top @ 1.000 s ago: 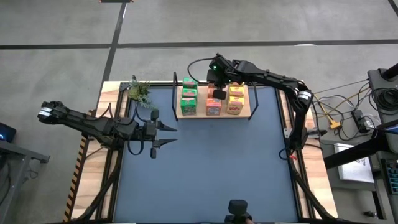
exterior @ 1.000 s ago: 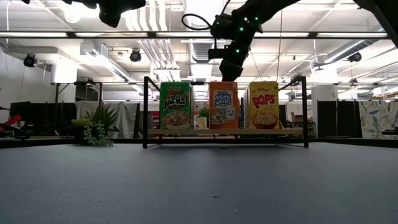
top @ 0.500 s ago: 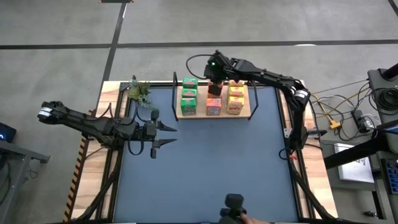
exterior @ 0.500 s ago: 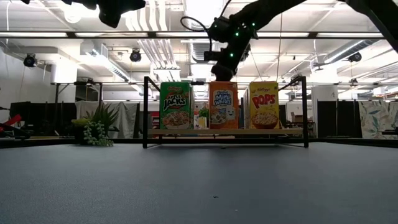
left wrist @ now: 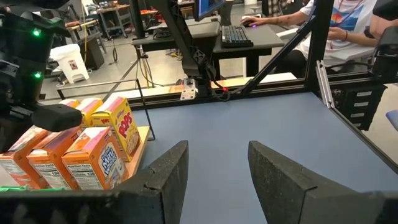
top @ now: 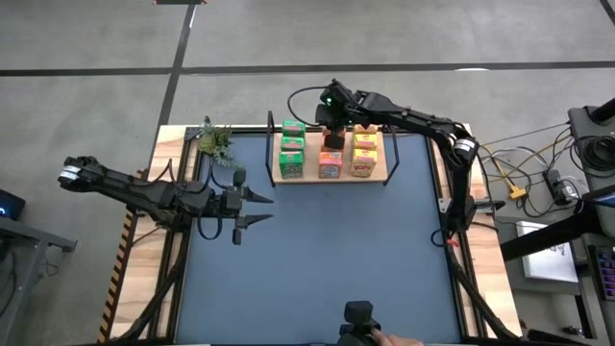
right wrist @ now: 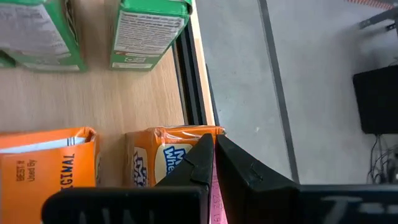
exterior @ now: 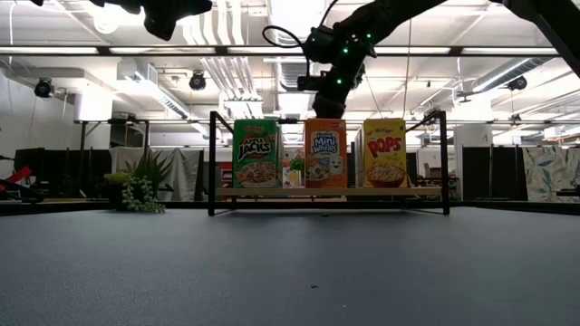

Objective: Stack cereal on shelf
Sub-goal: Adjust the orange cereal boxes

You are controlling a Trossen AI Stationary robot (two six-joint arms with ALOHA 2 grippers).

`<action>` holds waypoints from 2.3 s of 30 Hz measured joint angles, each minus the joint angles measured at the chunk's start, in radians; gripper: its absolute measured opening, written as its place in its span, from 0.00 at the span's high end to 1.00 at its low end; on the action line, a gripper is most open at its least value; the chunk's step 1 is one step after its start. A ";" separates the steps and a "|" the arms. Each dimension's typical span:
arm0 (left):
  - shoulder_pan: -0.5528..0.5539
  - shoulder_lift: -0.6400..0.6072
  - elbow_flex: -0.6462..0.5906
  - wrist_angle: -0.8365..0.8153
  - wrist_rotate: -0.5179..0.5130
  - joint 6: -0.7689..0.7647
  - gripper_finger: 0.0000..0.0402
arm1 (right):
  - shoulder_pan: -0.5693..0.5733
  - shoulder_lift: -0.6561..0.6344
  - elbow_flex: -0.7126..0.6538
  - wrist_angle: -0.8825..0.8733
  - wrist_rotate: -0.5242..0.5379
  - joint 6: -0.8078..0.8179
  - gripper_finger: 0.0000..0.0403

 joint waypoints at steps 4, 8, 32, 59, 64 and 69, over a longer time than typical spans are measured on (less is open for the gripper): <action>0.000 0.000 0.000 -0.001 0.000 0.000 0.63 | 0.000 -0.001 0.000 0.000 0.000 -0.025 0.97; 0.000 0.000 0.000 -0.001 0.000 0.000 0.63 | 0.000 -0.005 -0.001 0.000 0.000 -0.013 0.97; 0.000 0.000 0.000 -0.017 0.000 -0.004 0.63 | 0.225 -0.162 0.046 -0.120 -0.082 0.188 0.97; 0.000 0.000 0.000 -0.026 0.000 -0.015 0.63 | -0.033 -0.107 0.042 -0.155 0.061 0.761 0.98; 0.000 0.000 0.000 -0.042 0.000 -0.011 0.63 | -0.023 -0.062 0.042 -0.145 0.058 0.784 0.98; 0.000 0.000 0.000 -0.042 0.000 -0.011 0.63 | -0.019 -0.025 0.042 -0.145 0.061 0.800 0.98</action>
